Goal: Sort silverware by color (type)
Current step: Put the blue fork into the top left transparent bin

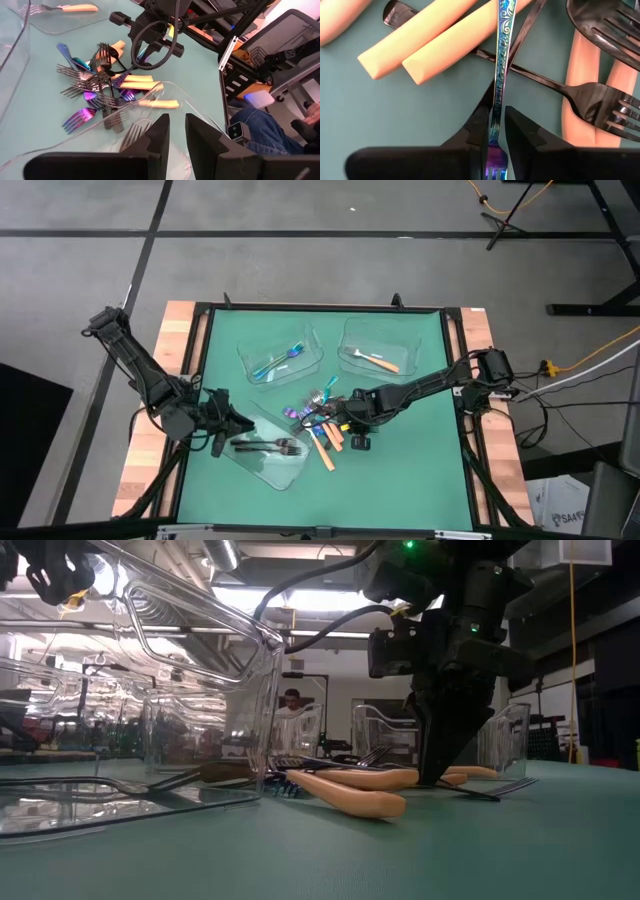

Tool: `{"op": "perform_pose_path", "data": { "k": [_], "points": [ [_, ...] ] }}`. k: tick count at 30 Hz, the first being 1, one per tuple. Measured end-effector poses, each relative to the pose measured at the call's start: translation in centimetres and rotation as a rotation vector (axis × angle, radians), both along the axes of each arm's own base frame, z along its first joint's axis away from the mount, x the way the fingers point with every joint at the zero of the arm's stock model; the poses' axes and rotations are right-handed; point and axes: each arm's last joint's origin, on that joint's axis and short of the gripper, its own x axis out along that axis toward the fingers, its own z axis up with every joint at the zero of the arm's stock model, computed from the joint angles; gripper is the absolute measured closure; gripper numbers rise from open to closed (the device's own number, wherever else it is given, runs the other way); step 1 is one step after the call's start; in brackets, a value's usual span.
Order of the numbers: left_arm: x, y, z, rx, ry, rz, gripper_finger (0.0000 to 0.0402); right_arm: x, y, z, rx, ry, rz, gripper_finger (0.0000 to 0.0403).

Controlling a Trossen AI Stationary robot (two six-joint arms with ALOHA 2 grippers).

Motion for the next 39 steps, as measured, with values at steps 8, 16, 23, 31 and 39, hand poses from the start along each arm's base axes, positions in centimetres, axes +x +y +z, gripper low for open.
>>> {"op": "perform_pose_path", "data": {
  "k": [8, 16, 23, 31, 39],
  "points": [
    [0.0, 0.1, 0.0, 0.042, -0.015, 0.022, 0.0347, 0.0, 0.0, 0.0, 0.002, 0.000, 0.002, 0.0398],
    [0.1, 0.3, 0.2, 0.155, -0.042, 0.065, 0.0347, 0.0, 0.0, 0.1, -0.002, 0.002, 0.005, 0.0399],
    [0.3, 0.8, 0.2, 0.174, -0.049, 0.119, 0.0347, 1.0, 0.2, 1.8, -0.043, -0.020, 0.091, 0.0401],
    [1.1, 1.9, 0.2, 0.171, -0.039, 0.188, 0.0347, 2.5, 0.3, 6.0, -0.164, -0.047, 0.192, 0.0401],
    [2.5, 4.0, 0.5, 0.119, -0.054, 0.302, 0.0347, 4.3, 0.1, 10.1, -0.468, -0.172, 0.438, 0.0402]
  ]
}}
